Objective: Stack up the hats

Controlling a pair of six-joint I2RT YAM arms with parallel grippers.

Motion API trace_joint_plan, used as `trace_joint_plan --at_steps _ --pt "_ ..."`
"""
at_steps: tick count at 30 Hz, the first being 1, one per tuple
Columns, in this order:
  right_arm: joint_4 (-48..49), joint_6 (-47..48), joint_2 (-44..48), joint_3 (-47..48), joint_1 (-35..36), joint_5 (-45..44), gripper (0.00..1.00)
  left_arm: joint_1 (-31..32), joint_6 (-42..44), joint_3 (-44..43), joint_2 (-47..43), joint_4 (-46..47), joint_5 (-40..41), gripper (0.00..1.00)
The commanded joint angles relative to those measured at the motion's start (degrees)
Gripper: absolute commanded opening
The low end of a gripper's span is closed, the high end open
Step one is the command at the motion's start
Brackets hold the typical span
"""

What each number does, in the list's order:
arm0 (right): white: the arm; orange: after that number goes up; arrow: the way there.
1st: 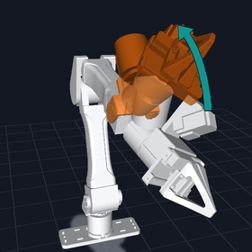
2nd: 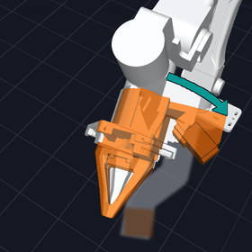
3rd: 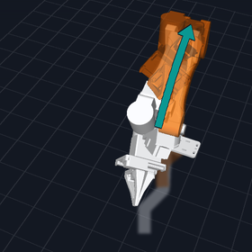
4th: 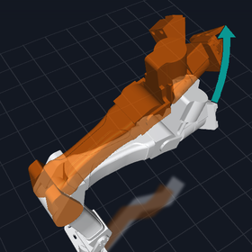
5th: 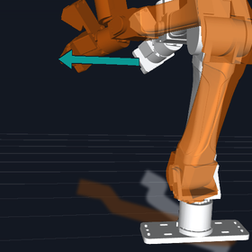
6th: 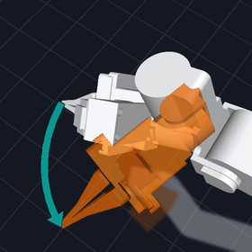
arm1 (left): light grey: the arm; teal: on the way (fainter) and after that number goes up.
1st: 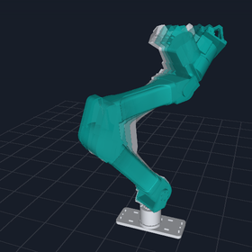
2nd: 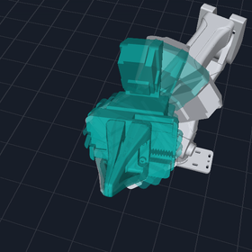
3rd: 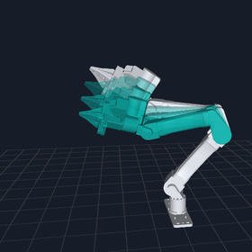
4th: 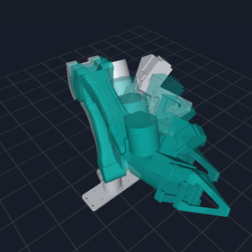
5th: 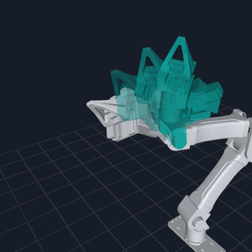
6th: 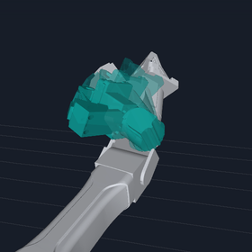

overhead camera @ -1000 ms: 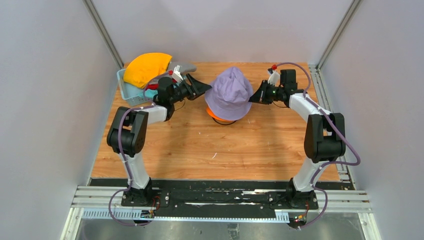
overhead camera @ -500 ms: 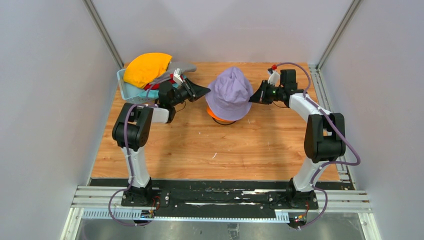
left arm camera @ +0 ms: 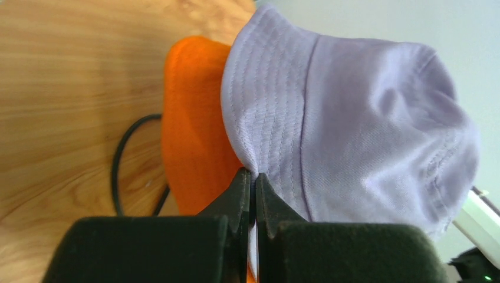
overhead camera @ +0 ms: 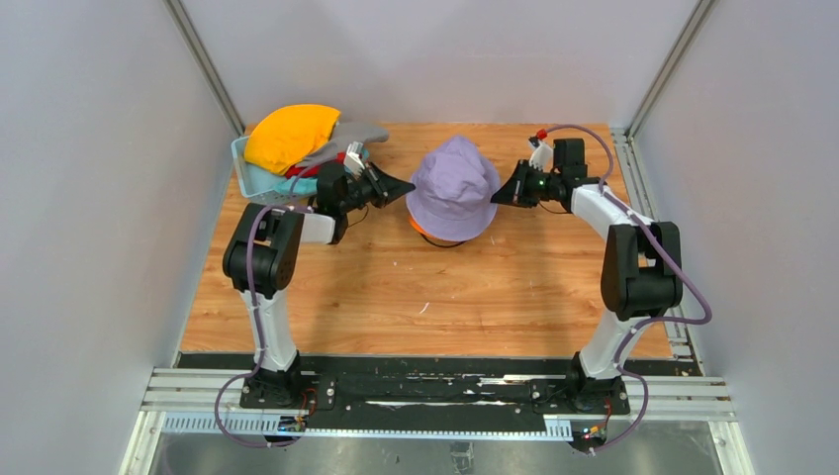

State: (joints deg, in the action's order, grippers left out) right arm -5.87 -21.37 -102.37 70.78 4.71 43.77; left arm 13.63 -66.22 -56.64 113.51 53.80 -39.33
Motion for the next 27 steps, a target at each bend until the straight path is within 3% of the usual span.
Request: trace_joint_plan --at_steps 1,9,11,13,16,18,22,27 --pt "-0.6 0.8 -2.0 1.5 -1.1 -1.3 0.01 -0.3 12.6 -0.1 -3.1 -17.9 5.3 0.00" --pt "-0.7 1.0 -1.9 1.4 -1.2 -1.2 0.01 -0.4 14.0 -0.9 -5.2 -20.1 6.1 0.01" --pt "-0.5 1.4 -0.8 1.3 -1.2 -1.5 0.01 -0.6 14.0 -1.2 -6.7 -20.2 6.4 0.07" --pt "-0.6 1.7 1.3 0.8 -1.3 -3.5 0.11 -0.7 15.6 -2.2 -9.3 -23.2 7.7 0.21" --pt "-1.4 2.3 5.2 0.5 -1.6 -7.2 0.39 -0.7 21.2 -5.6 -13.6 -34.3 12.6 0.47" --pt "-2.7 2.8 7.3 0.8 -1.6 -9.9 0.54 -0.7 26.3 -8.1 -16.3 -42.1 16.7 0.58" --pt "-4.5 3.6 11.9 1.2 -1.6 -16.7 0.61 -0.7 33.3 -14.1 -19.8 -55.8 25.2 0.61" --pt "-6.2 6.6 16.3 3.9 -0.6 -24.6 0.62 -0.7 39.0 -19.2 -25.8 -65.3 37.9 0.62"
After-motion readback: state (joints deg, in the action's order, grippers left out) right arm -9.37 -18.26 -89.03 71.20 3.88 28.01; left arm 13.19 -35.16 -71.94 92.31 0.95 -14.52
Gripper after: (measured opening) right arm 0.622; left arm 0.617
